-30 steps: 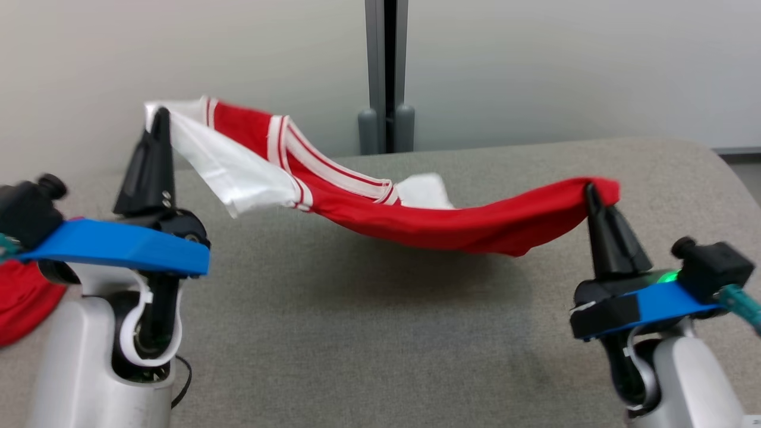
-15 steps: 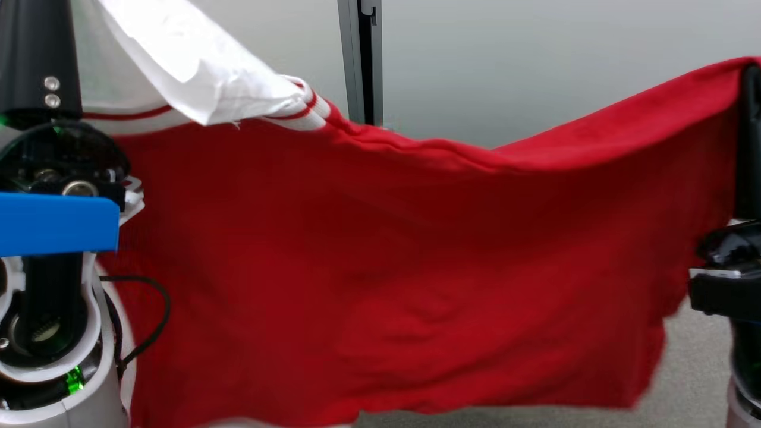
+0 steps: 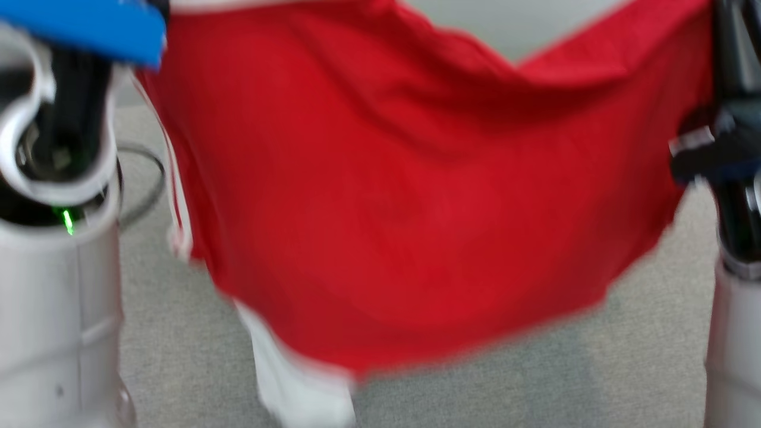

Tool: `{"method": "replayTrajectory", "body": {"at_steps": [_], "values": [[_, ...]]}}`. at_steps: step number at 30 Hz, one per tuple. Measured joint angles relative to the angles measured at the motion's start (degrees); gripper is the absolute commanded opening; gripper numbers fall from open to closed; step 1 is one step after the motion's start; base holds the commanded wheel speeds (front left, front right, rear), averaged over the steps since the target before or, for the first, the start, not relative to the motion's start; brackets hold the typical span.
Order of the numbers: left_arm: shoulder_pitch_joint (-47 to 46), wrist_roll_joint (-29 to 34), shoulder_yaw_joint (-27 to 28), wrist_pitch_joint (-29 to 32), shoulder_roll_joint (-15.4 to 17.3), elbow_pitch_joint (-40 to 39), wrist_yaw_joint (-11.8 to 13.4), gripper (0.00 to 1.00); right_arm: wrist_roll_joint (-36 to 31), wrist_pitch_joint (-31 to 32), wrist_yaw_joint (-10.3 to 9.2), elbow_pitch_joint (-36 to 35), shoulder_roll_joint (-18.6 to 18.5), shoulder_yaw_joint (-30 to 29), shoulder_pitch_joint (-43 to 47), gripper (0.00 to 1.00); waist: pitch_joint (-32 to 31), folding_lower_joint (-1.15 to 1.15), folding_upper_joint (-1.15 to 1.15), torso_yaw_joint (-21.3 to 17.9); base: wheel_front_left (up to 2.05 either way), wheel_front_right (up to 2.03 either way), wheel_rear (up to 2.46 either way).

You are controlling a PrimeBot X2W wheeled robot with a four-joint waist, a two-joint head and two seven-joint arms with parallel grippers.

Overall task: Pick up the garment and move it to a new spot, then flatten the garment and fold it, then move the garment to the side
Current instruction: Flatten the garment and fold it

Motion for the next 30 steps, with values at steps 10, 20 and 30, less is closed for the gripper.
{"method": "replayTrajectory", "body": {"at_steps": [10,20,30], "values": [[-24.6,8.2,-0.9,-9.4,1.4,24.4,-3.5,0.00,-14.0,-6.1,0.01,27.9,-3.1,5.7,-30.3,0.00,8.6,0.00,0.00,1.8,0.00,0.00,0.00],[-24.8,7.7,-3.7,-18.5,-3.7,39.1,-9.1,0.00,-22.6,-15.6,0.01,48.9,-0.2,-3.0,-39.0,0.00,15.0,0.00,0.00,6.9,0.00,0.00,0.00],[-8.8,3.4,-4.7,-25.9,-4.2,45.8,-13.0,0.00,-25.6,-25.2,0.02,65.1,1.0,-7.6,-31.9,0.00,19.9,0.00,0.00,9.4,0.00,0.00,0.00]]}}
